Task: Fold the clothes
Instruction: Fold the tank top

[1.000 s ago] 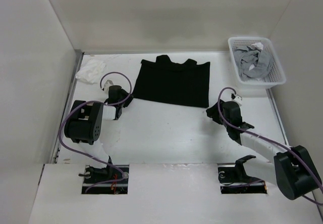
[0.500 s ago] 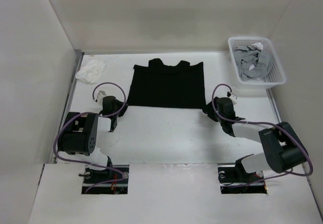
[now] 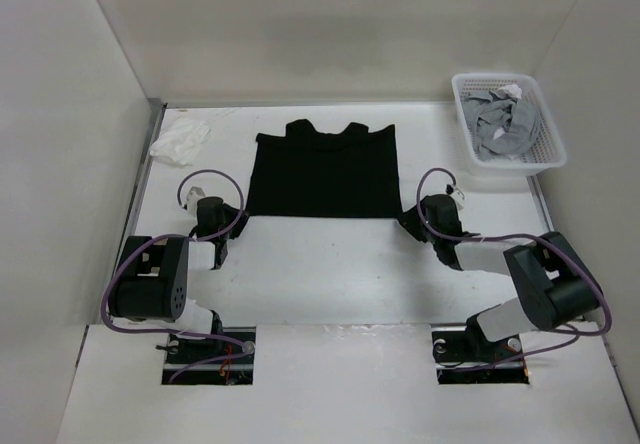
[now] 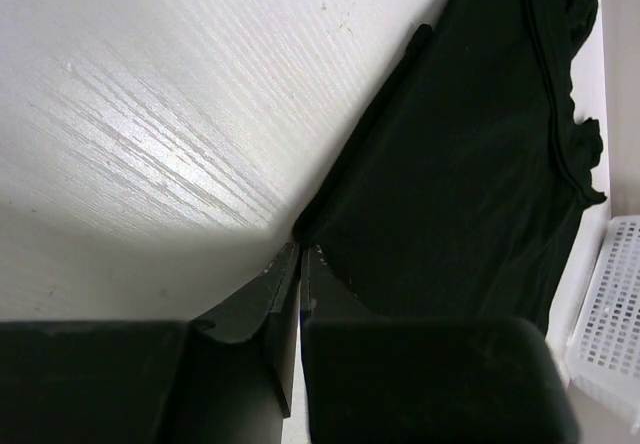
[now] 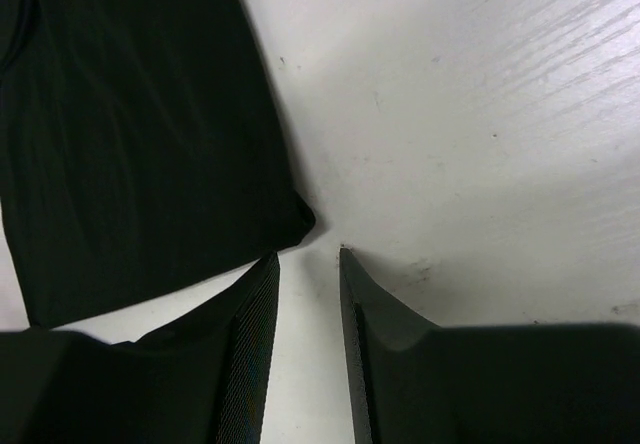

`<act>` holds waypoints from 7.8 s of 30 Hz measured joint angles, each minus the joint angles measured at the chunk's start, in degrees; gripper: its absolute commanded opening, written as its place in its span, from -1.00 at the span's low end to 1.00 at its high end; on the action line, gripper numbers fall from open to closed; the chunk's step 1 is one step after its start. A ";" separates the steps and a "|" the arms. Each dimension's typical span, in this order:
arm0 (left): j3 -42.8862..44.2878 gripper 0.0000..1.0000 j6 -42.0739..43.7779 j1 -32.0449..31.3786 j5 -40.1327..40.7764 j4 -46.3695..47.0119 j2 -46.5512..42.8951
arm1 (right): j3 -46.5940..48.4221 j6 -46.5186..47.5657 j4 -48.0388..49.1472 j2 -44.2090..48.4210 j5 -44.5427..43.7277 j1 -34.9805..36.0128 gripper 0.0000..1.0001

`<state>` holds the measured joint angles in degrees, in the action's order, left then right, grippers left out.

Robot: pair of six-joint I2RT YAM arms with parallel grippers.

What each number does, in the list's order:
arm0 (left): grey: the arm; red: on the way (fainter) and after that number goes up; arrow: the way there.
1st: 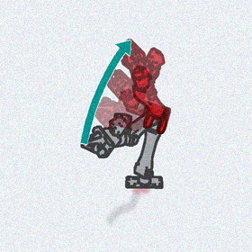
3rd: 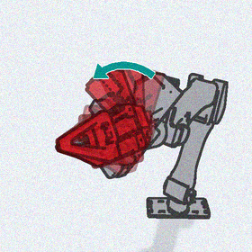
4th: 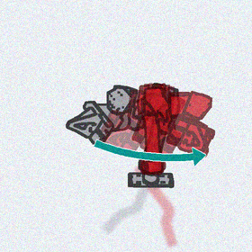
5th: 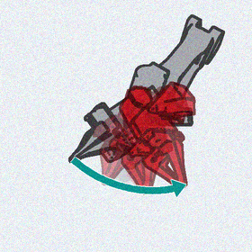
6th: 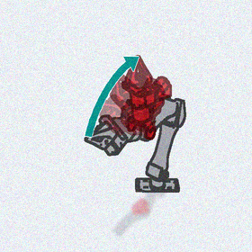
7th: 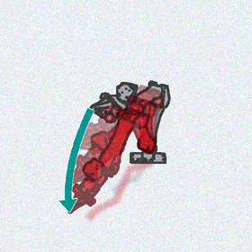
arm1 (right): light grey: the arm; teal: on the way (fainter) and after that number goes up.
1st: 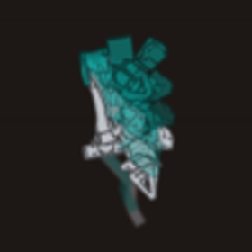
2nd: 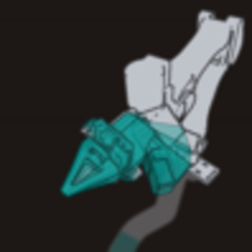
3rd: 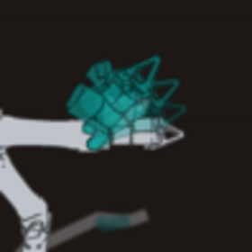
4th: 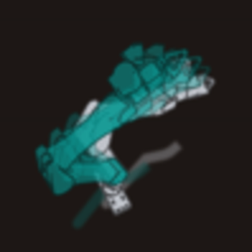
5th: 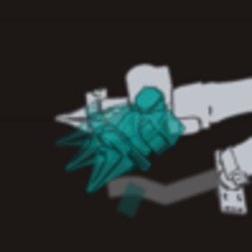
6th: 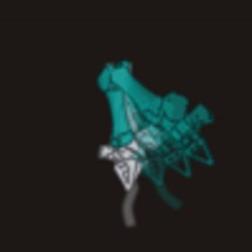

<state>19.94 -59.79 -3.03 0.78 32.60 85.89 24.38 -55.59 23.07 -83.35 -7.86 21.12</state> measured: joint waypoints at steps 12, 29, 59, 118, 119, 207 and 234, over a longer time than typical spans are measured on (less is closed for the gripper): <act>0.04 -0.99 0.28 -0.15 0.00 0.00 0.04 | 2.08 -2.32 7.85 -7.10 -0.37 0.35 -0.55; 0.09 -0.98 1.07 -0.42 0.04 -2.10 -1.27 | 0.33 -3.96 5.77 -3.43 -5.40 2.25 -0.62; 0.96 -0.99 1.25 -0.48 0.09 -4.55 -3.50 | 2.84 -5.33 7.96 -8.72 -8.09 2.97 -0.97; 41.68 -1.00 8.00 -1.99 8.66 -20.35 16.90 | 50.58 14.32 -18.34 -21.88 12.28 -9.62 -0.97; 41.68 -1.00 8.02 -1.86 8.61 -20.22 16.55 | 50.58 14.38 -18.43 -21.90 12.52 -9.94 -0.97; -0.04 -0.50 1.55 -9.07 -2.01 -10.47 -14.40 | 6.47 3.67 9.22 -11.61 20.92 1.44 -0.01; 2.34 -0.48 3.08 -23.17 3.34 -10.91 -13.99 | 1.73 7.67 -25.20 42.27 2.05 4.83 -0.94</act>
<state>22.28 -56.71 -26.20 4.12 21.69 71.90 26.11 -47.92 -2.13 -41.08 -5.80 25.96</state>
